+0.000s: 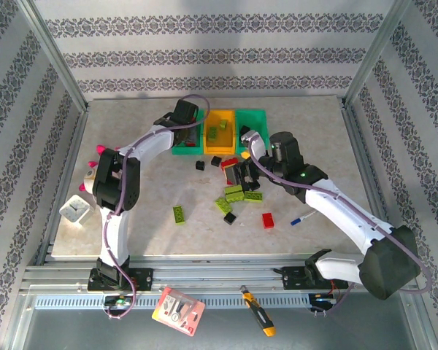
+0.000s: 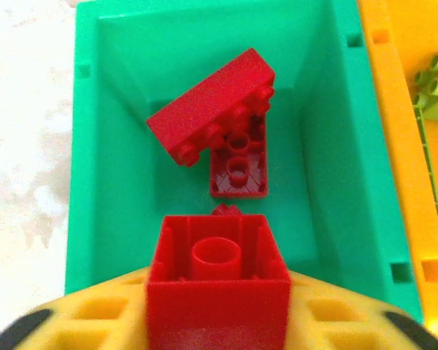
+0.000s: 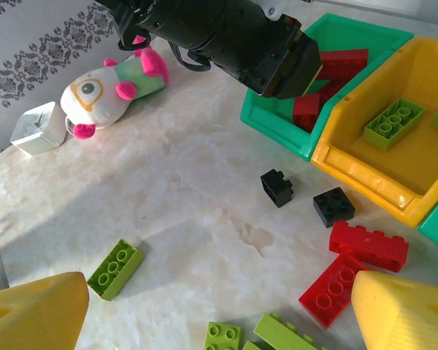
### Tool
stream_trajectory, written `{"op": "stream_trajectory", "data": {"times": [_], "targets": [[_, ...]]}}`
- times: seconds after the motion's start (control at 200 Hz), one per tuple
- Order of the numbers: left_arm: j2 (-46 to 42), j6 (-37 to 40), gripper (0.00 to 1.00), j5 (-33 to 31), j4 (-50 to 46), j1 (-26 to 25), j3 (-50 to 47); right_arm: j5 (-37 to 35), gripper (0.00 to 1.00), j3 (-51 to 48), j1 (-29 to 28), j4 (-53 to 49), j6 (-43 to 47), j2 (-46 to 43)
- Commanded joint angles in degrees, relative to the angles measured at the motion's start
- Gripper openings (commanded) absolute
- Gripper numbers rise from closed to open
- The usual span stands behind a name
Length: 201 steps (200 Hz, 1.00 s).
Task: Sort the legos into containers by color
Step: Place the lego in the container, then pick up the lego from the center of the table.
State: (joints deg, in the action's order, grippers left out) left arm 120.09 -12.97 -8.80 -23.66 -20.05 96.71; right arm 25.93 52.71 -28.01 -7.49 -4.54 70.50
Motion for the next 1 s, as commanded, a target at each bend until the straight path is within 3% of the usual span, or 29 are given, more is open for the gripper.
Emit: {"op": "stream_trajectory", "data": {"times": [0.0,0.175,0.27,0.48,0.625,0.829,0.999], "targets": [[-1.16,1.9,0.61,0.89,1.68,0.43,2.79,-2.34,0.93,-0.95,-0.12,-0.3,-0.98,-2.11],[-7.29,5.53,0.9,4.96,3.82,0.37,-1.67,-9.0,0.92,-0.59,-0.12,-4.41,-2.1,-1.82],[-13.1,9.9,0.98,10.66,7.68,0.19,-7.53,-13.92,0.92,0.23,-0.12,-8.71,-3.11,-0.8],[-27.53,24.56,1.0,20.92,17.08,-3.06,-24.51,-22.44,0.91,4.47,0.15,-19.58,-7.0,5.44],[-36.17,28.34,1.0,28.77,20.27,-5.45,-34.47,-26.2,0.89,6.61,0.91,-22.86,-13.6,10.37],[-42.83,34.0,0.99,33.31,16.55,-10.69,-40.3,-28.11,0.85,8.36,2.32,-25.64,-18.46,17.22],[-43.62,34.11,0.99,34.67,16.79,-11.51,-42.29,-28.06,0.8,8.47,3.7,-26.6,-19.63,21.21]]}}
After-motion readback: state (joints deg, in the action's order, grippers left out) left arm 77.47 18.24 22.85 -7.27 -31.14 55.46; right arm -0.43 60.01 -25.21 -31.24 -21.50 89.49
